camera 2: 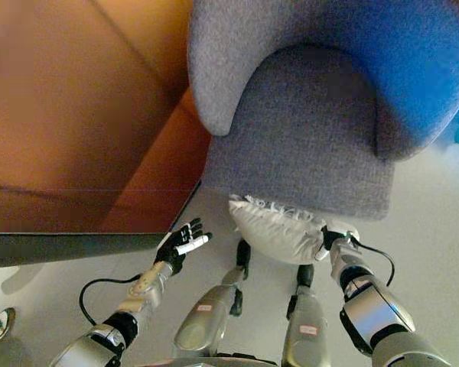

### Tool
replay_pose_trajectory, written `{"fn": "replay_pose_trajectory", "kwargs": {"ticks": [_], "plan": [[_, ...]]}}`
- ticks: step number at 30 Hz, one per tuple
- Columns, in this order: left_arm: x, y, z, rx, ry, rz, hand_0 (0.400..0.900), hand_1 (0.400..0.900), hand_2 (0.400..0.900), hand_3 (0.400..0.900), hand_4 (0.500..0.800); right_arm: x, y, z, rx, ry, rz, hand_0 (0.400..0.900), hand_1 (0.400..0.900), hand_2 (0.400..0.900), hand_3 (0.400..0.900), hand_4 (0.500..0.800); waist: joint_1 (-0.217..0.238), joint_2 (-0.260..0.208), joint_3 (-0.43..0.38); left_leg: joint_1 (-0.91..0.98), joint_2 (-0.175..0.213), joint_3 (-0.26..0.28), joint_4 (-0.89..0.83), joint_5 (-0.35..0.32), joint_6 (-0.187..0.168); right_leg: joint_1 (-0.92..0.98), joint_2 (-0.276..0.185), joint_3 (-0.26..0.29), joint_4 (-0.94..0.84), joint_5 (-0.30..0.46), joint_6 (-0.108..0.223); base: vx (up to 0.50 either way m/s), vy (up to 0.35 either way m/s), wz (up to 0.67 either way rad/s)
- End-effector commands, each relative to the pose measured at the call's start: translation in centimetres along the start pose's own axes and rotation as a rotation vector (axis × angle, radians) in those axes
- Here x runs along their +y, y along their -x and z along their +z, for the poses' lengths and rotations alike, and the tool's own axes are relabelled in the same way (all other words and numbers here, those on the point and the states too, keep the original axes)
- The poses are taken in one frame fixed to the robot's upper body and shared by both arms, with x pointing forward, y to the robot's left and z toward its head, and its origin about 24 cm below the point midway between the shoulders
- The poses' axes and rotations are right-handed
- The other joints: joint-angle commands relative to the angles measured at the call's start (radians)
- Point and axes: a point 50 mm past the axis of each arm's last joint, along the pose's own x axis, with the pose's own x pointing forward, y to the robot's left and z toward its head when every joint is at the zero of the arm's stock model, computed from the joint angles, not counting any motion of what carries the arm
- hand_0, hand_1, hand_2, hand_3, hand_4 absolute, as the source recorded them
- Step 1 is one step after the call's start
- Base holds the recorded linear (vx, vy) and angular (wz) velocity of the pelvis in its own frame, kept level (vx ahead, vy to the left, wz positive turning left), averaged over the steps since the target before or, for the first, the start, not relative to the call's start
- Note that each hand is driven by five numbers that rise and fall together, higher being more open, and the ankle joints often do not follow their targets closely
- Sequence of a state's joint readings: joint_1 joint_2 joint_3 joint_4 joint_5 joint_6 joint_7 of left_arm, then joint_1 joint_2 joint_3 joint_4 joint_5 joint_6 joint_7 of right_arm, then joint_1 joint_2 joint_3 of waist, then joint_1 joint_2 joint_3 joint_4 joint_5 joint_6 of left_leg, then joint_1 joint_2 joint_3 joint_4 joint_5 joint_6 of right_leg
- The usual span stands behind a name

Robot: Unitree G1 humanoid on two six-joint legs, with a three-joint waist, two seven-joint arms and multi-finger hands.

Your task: Pick up the pillow and put it on the sofa.

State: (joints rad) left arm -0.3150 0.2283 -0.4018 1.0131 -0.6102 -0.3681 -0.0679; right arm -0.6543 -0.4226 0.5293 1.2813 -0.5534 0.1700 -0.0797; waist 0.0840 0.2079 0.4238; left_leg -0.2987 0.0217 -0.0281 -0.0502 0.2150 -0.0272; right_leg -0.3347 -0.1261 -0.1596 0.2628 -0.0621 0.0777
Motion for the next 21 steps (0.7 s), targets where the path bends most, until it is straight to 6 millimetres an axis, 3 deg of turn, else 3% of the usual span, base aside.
{"fn": "replay_pose_trajectory", "kwargs": {"ticks": [1,12,13,21], "plan": [[-1.0,-1.2,3.7,-0.189,0.067,0.004,0.900,0.900,0.900,0.900,0.800,-5.0,-0.3,-0.4,0.020,0.063,-0.121,0.900,0.900,0.900,0.900,0.800,-0.006,-0.005,0.031,-0.036,-0.097,0.009,0.039,-0.115,0.018,-0.078,-0.009,0.016,-0.089,0.091,-0.003,0.00,0.000,0.00],[-2.5,-1.7,5.9,-0.306,0.114,-0.002,0.900,0.900,0.900,0.900,0.800,-9.7,-0.1,0.8,0.048,0.128,-0.232,0.900,0.900,0.900,0.900,0.800,-0.007,0.045,0.086,-0.162,-0.109,0.034,0.054,-0.077,0.011,-0.225,-0.017,0.024,-0.060,0.121,-0.002,-0.02,0.011,0.01],[-2.6,-1.7,6.0,-0.311,0.117,-0.005,0.900,0.900,0.900,0.900,0.800,-10.1,0.0,0.8,0.054,0.132,-0.242,0.400,0.400,0.400,0.400,0.500,-0.008,0.050,0.089,-0.168,-0.111,0.035,0.056,-0.076,0.010,-0.233,-0.020,0.024,-0.055,0.118,-0.002,-0.04,0.034,0.01],[-2.8,-1.4,5.9,-0.329,0.133,-0.010,0.900,0.900,0.900,0.900,0.800,-12.3,0.3,0.6,0.075,0.131,-0.298,0.400,0.400,0.400,0.400,0.500,-0.004,0.073,0.096,-0.187,-0.109,0.047,0.048,-0.068,0.007,-0.260,-0.024,0.022,-0.054,0.123,0.000,-0.02,0.026,0.00]]}}
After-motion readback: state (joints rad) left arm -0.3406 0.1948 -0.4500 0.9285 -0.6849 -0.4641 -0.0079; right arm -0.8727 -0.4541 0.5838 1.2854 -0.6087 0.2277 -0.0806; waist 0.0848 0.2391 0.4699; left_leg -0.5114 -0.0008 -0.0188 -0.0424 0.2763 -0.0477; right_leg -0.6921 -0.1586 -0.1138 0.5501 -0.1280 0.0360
